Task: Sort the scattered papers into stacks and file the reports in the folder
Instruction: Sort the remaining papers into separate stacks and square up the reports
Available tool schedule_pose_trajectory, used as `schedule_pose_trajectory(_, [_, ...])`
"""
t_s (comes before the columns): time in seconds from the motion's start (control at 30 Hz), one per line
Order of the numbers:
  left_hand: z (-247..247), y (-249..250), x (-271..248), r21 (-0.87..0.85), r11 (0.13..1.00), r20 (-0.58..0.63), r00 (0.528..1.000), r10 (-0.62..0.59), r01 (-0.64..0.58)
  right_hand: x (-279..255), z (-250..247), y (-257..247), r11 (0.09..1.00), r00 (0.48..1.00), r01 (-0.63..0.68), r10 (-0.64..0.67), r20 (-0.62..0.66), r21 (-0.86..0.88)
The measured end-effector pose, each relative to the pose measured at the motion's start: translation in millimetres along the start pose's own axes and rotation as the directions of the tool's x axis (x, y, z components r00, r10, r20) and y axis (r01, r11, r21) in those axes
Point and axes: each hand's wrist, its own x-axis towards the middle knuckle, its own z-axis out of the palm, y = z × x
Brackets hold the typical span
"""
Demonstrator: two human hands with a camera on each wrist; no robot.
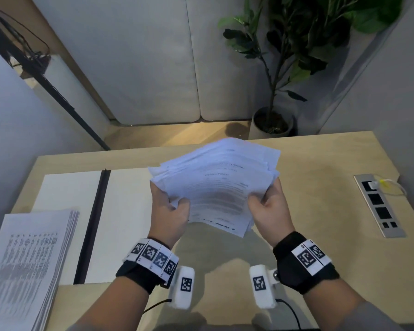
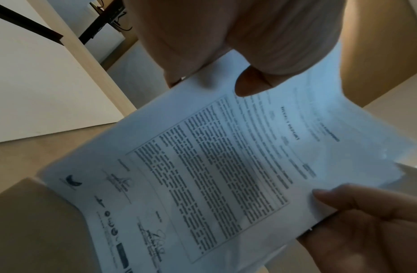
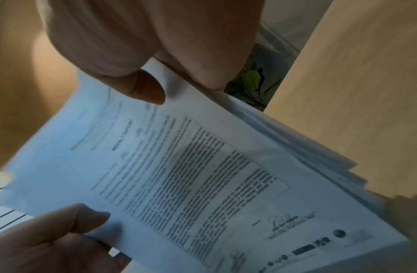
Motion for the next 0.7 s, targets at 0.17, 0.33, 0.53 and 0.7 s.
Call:
schedule_pose_trajectory(0.17, [-3.7,-6.2,4.8,-0.039,0.999,-0.002,1.0,0.029,-0.029,7.0,-2.6,-1.8,0.999,0.999,0.046,-0.046,0.008,-0.012])
schedule_pose_trajectory(0.33, [2.6,9.8,5.3,-0.017,1.0,0.003,1.0,0.015,-0.015,8.7,4.7,-9.8,0.999,1.0,-0.012,0.012,-0.001,-0.033])
schedule_pose_trajectory(0.53, [-15.3,3.2,11.0,-0.004,0.994,-0.044,0.993,0.112,-0.112,8.0,-3.8,-25.3,0.995,0.996,0.092,-0.092,-0.014,0.033])
schedule_pose_trajectory(0.7, [-14.6,9.5,3.0,-0.083,0.994,-0.024,0.997,0.072,-0.074,6.5,-4.0,-18.7,0.99,0.992,0.126,-0.127,-0.019,-0.056])
